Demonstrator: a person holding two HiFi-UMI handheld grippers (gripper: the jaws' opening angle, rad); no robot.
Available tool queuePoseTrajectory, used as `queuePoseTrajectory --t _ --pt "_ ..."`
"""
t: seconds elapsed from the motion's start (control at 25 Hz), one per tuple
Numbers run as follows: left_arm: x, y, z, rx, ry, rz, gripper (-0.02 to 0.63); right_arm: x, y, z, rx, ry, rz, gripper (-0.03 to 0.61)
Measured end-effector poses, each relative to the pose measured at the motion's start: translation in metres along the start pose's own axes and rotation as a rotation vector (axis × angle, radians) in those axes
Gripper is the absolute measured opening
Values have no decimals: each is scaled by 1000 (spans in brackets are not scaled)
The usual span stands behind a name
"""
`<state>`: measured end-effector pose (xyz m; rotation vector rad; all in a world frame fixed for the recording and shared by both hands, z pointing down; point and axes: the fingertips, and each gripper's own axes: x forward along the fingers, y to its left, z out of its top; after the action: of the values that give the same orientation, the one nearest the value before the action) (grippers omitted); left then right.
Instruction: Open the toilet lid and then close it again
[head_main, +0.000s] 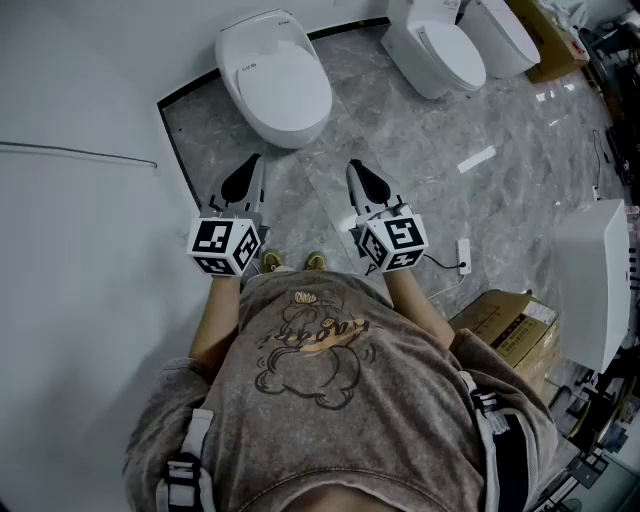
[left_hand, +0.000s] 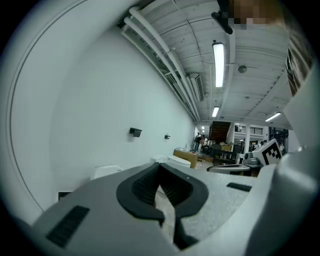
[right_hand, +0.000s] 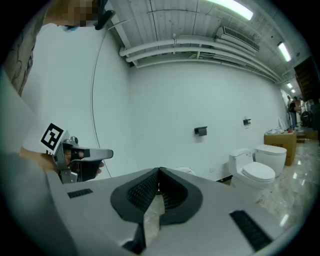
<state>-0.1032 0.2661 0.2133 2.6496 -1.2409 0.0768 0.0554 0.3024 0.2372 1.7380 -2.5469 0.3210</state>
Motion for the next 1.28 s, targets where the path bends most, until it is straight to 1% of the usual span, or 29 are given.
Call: queuePoseTrajectory --t 0.2,0.44,0.64,0.8,0.92,1.08,1.2,1.28 --pt "9 -5 0 6 -7 5 9 -1 -9 0 10 -19 2 25" --pt "19 -9 -11 6 -4 36 9 -5 -20 -5 45 -36 71 26" --pt "37 10 -19 -11 -5 64 9 21 -36 -24 51 -7 87 26" --pt "68 37 -35 -16 14 69 9 59 -53 -41 47 12 102 26" --pt "104 62 -59 -12 25 70 9 97 -76 -64 33 25 97 26" --pt "158 99 -104 15 35 52 9 154 -102 -113 26 52 106 26" --pt "195 123 -148 22 50 36 9 195 -119 -161 30 78 116 26" --pt "220 136 -184 30 72 31 9 219 -132 -195 42 95 122 26"
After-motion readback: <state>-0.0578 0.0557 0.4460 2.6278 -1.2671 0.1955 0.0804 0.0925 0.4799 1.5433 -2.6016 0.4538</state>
